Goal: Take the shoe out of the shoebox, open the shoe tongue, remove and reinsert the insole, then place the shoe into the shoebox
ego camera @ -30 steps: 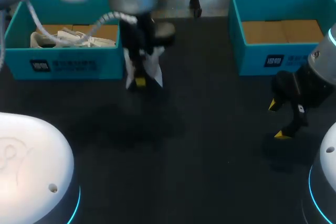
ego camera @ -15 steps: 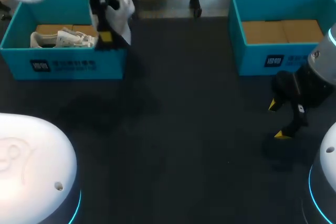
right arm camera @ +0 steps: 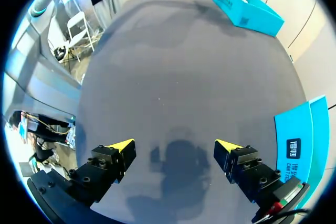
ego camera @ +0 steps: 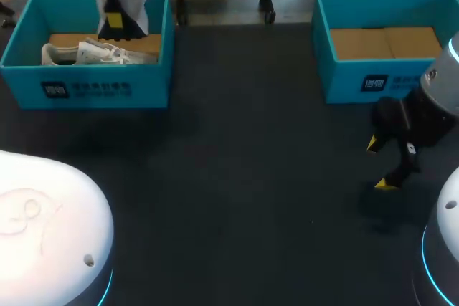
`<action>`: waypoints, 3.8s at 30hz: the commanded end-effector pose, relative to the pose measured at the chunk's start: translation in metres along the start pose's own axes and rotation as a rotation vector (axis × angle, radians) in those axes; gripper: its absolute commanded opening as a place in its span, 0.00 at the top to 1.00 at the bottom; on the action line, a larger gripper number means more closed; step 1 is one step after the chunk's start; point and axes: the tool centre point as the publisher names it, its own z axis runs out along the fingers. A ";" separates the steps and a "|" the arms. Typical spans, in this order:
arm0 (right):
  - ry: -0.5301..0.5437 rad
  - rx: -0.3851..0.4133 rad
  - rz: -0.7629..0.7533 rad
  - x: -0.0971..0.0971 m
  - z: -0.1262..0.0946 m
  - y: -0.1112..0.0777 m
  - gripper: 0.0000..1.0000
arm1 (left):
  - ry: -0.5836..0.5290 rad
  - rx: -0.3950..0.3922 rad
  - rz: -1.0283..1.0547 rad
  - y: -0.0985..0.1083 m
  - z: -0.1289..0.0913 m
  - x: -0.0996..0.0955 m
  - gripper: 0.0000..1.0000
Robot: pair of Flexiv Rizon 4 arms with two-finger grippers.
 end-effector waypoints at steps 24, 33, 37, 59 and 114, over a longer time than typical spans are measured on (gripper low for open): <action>-0.002 0.002 0.000 0.001 0.001 0.000 0.00 | 0.019 0.000 -0.001 0.016 -0.014 -0.030 1.00; -0.002 0.002 0.000 0.001 0.001 0.000 0.00 | 0.024 0.002 0.029 0.064 -0.039 -0.084 1.00; -0.002 0.002 0.000 0.001 0.001 0.000 0.00 | -0.029 -0.024 0.029 0.084 -0.041 -0.117 1.00; -0.002 0.002 0.000 0.001 0.001 0.000 0.00 | 0.007 -0.004 0.047 0.127 -0.043 -0.196 1.00; -0.002 0.002 0.000 0.001 0.001 0.000 0.00 | -0.147 -0.380 1.344 0.222 0.018 -0.284 1.00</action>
